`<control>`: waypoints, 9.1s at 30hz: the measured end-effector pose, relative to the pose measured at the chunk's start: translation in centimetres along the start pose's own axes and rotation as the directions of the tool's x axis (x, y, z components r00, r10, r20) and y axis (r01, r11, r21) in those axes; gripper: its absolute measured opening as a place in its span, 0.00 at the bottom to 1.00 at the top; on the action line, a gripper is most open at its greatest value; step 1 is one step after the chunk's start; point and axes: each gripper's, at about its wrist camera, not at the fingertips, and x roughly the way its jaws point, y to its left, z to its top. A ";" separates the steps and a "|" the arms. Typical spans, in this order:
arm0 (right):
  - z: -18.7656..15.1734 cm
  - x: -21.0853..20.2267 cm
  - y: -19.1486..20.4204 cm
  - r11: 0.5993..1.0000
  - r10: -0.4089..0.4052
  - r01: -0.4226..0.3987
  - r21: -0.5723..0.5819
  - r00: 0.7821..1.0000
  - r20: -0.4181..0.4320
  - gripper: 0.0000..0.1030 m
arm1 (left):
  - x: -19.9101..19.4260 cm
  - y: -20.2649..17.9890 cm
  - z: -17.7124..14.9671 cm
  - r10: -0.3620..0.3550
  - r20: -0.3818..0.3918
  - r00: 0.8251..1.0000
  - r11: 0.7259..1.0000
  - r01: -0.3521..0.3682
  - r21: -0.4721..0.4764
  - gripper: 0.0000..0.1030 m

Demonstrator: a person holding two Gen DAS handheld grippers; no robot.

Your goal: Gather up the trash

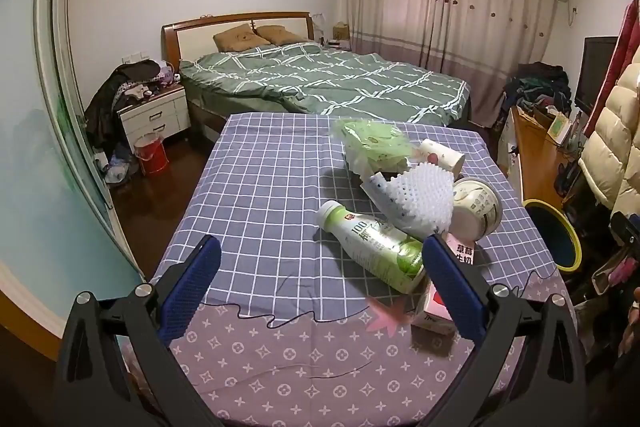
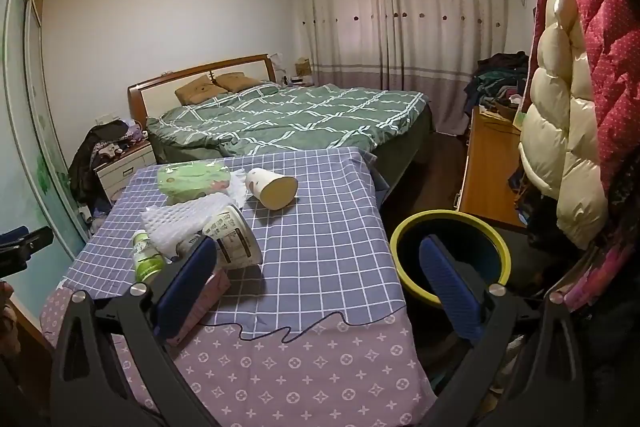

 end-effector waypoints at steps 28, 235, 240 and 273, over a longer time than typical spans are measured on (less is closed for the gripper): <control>0.0 0.6 0.4 1.000 0.010 -0.010 0.007 1.000 -0.011 0.94 | 1.1 0.4 -0.1 -0.015 -0.037 0.999 1.000 0.015 -0.009 0.96; -1.6 26.4 -24.0 0.917 0.004 0.170 0.361 0.901 -0.434 0.21 | 21.9 -23.4 4.3 -0.198 -0.593 0.781 0.537 0.592 0.601 0.83; -1.6 26.0 -24.3 0.915 0.002 0.171 0.367 0.905 -0.425 0.21 | 18.8 -23.0 6.8 -0.323 -0.560 0.763 0.547 0.633 0.547 0.82; -3.2 11.9 -26.7 0.900 -0.261 0.351 0.258 0.908 -0.327 0.35 | 24.5 -50.7 2.3 -0.398 -0.597 0.696 0.444 0.716 0.538 0.91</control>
